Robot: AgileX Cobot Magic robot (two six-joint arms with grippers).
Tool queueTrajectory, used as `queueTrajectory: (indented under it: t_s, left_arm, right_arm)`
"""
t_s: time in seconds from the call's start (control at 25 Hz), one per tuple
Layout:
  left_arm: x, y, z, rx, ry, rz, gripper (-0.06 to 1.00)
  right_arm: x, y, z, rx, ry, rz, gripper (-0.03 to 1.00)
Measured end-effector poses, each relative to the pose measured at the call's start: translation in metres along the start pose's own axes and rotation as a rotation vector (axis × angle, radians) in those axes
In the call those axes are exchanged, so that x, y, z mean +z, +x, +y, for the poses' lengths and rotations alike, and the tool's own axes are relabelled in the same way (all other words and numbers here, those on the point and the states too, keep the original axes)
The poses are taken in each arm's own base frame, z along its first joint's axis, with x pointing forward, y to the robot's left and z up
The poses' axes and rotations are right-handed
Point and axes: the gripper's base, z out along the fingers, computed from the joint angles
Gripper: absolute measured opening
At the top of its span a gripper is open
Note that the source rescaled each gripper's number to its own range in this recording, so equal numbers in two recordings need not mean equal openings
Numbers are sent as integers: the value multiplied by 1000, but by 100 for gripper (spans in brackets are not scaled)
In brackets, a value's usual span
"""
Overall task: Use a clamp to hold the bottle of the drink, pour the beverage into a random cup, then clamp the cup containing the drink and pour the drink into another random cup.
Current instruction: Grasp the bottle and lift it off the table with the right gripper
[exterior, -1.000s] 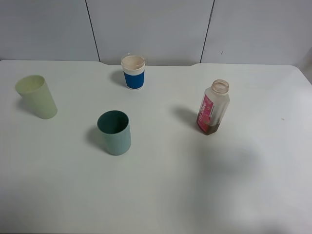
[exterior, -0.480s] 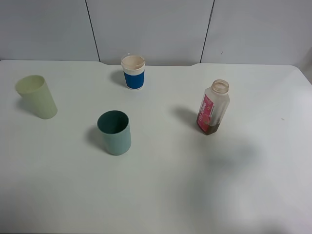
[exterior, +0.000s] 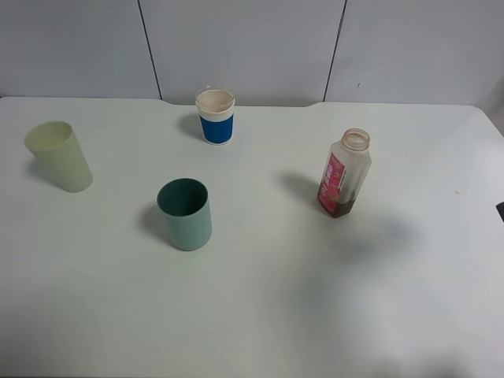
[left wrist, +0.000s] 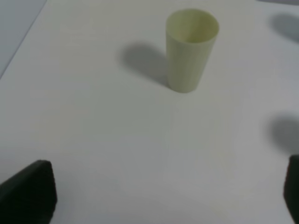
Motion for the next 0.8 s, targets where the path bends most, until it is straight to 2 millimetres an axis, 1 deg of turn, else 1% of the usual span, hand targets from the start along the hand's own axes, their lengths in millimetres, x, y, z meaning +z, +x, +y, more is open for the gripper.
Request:
queueTrajectory:
  t_s: [0.4, 0.8]
  left_arm:
    - [0, 0, 0, 0, 0, 0, 93]
    - [0, 0, 0, 0, 0, 0, 93]
  right_arm:
    - [12, -7, 1, -11, -16, 14, 100]
    - [32, -17, 6, 1, -66, 26, 100]
